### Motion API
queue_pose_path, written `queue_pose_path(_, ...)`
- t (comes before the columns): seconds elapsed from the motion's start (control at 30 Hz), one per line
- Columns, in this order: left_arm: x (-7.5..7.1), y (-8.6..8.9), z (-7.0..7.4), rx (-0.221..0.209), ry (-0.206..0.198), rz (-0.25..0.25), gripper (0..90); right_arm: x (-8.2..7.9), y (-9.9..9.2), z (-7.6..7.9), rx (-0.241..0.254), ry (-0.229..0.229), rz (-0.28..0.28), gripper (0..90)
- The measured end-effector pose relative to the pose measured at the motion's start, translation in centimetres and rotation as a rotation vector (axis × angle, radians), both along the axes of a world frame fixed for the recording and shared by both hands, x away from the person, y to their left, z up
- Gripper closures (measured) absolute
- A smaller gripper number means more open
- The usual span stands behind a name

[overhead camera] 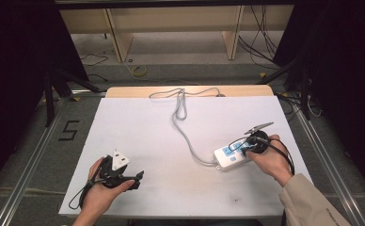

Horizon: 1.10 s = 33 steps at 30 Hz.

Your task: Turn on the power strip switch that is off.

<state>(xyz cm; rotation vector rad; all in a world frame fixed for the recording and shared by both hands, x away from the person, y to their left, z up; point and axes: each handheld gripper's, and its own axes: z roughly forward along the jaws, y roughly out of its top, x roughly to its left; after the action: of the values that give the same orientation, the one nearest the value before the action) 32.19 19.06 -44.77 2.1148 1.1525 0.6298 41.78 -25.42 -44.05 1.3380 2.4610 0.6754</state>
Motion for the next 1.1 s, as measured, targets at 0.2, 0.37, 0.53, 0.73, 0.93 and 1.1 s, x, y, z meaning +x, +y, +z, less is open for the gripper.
queue_pose_path(0.2,0.00,0.00,0.02,0.000,0.000,0.000,16.0,0.00,-0.22,0.06,0.000,-0.008,-0.007,90.0)
queue_pose_path(0.37,0.01,-0.01,0.01,0.000,0.000,0.000,16.0,-0.04,-0.24,0.05,0.005,-0.008,-0.005,90.0)
queue_pose_path(0.53,0.00,-0.01,0.01,0.001,0.000,0.000,16.0,-0.06,-0.22,0.05,0.014,-0.015,-0.002,90.0)
queue_pose_path(0.73,0.02,-0.01,0.01,0.001,0.000,-0.002,16.0,-0.13,-0.42,0.30,0.029,-0.031,-0.002,90.0)
queue_pose_path(0.93,0.00,-0.01,0.01,0.001,0.000,0.000,16.0,-0.27,-0.46,0.44,0.041,-0.046,0.000,87.8)
queue_pose_path(1.1,0.01,-0.01,-0.01,0.000,0.001,-0.001,16.0,-0.45,-0.49,0.57,0.047,-0.052,0.002,87.1)
